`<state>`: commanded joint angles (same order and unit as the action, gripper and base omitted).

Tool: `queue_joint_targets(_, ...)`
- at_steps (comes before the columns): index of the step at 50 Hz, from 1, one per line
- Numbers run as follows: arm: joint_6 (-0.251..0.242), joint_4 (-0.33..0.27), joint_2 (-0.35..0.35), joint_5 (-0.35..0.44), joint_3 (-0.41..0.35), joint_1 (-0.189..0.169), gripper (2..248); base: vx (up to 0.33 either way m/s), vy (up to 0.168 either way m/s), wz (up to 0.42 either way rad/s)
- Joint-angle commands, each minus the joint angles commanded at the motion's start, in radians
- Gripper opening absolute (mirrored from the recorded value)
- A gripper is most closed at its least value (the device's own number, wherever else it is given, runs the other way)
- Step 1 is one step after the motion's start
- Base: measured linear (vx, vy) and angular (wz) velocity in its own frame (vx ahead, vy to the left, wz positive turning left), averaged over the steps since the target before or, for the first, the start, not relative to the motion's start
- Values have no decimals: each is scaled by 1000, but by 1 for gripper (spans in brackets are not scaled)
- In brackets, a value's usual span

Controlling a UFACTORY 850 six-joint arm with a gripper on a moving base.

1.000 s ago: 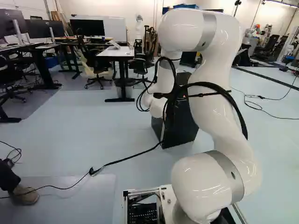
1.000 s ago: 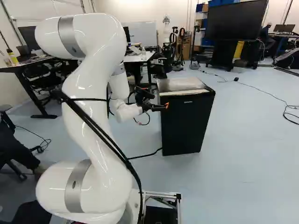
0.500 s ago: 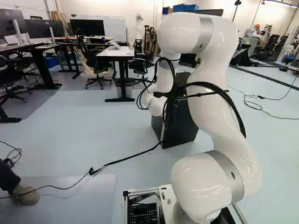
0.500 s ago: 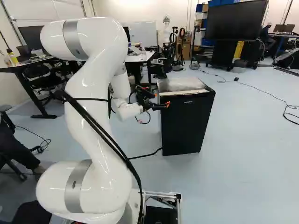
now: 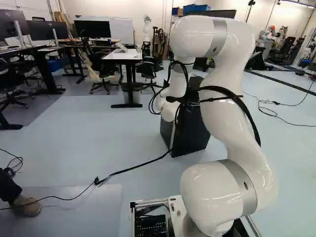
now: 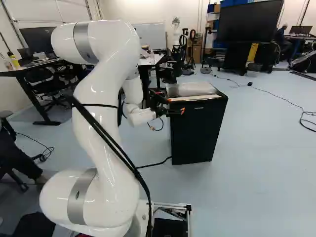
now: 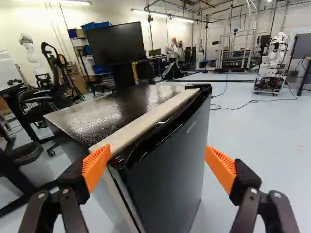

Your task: Open the fridge door

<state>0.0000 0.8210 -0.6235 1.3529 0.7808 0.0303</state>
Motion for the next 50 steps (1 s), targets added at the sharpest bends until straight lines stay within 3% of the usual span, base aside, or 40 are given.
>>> queue_joint_targets(22,0,14,59,0,-90,-39,247,0,0,-3)
queue_joint_targets(50,0,29,83,8,-126,-32,247,0,0,0)
